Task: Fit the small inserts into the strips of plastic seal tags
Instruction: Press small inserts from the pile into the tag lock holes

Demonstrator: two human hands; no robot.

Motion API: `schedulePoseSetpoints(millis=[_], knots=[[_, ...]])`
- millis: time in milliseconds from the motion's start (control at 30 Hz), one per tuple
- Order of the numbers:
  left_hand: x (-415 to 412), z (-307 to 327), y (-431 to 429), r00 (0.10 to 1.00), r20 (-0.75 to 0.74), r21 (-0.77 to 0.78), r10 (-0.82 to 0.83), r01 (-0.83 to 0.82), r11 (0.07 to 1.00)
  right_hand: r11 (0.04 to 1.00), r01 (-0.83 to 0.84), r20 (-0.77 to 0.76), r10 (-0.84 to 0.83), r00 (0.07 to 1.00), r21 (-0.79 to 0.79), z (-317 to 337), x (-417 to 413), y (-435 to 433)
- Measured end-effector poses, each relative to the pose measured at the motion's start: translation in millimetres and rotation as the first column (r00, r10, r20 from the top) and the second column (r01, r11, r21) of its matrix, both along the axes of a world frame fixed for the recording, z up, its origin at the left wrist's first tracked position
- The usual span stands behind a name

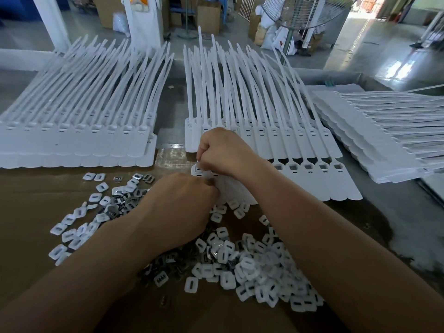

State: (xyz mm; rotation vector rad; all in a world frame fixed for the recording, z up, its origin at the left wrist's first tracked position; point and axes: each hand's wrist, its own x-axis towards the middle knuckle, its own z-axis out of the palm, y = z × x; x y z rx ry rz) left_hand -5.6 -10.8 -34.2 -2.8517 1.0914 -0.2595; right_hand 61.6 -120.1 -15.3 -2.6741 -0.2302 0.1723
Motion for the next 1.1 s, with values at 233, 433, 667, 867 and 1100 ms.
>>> schedulePoseSetpoints(millis=[233,433,667,867,1100], knots=[[-1,0,1,1.000,-0.022,-0.004,0.014,-0.014,1.000,0.991,-0.087,0.094,0.096,0.991,-0.101,-3,-5,3],[-2,4,-1,0.999,-0.043,-0.009,0.020,-0.020,1.000,0.978,-0.156,0.060,0.149,0.987,0.140,15,-31,-32],[-1,5,-2,0.998,-0.060,-0.029,-0.003,0.001,1.000,0.983,-0.183,-0.092,0.182,0.979,0.000,22,-71,-75],[-1,5,-2,0.999,-0.048,-0.014,-0.010,0.009,1.000,0.988,-0.140,-0.158,0.128,0.979,-0.065,20,-87,-90],[1,5,-4,0.999,-0.052,0.005,-0.005,0.006,1.000,0.979,-0.164,-0.174,0.142,0.974,-0.119,19,-88,-82]])
